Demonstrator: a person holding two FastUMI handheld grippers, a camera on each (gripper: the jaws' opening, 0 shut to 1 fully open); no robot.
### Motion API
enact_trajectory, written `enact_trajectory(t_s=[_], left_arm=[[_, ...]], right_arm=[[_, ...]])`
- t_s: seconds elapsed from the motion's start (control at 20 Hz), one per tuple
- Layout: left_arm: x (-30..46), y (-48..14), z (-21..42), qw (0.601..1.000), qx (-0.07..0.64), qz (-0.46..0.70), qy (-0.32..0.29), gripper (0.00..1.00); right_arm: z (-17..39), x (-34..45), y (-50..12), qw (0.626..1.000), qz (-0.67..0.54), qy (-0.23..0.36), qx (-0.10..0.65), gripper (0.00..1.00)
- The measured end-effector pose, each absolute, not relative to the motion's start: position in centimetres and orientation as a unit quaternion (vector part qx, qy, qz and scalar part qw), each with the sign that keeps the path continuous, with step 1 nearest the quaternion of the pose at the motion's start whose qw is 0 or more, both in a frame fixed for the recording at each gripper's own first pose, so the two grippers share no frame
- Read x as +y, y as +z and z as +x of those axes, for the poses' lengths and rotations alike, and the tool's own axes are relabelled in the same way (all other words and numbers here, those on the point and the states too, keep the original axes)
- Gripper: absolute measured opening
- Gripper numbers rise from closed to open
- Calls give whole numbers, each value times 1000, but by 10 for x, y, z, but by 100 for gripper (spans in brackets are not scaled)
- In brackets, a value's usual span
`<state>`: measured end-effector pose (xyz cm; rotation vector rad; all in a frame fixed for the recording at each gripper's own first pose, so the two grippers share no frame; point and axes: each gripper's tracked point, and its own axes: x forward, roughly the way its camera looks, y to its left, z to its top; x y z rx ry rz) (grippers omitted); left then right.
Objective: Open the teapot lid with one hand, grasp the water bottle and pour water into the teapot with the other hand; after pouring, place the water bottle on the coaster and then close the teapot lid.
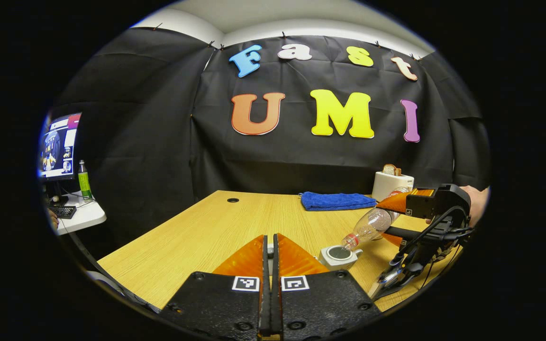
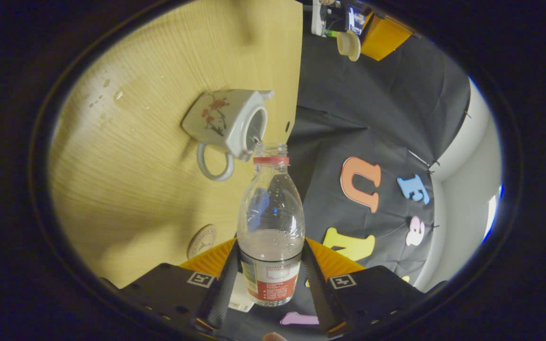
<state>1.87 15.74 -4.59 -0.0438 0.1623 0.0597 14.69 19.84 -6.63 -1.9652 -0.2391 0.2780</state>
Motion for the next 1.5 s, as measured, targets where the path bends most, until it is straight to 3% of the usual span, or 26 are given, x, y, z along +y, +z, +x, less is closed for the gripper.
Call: enact_trajectory(t_s=[0.45,1.0,1.5], left_arm=[[160,-42,17,996,76,-25,31,3],[160,-40,15,996,76,-24,27,3],[164,-37,15,997,72,-25,29,3]], right_arm=[[147,202,-58,513,-843,113,-114,72],[143,216,-41,445,-876,106,-151,74],[142,222,-36,433,-881,100,-161,75]])
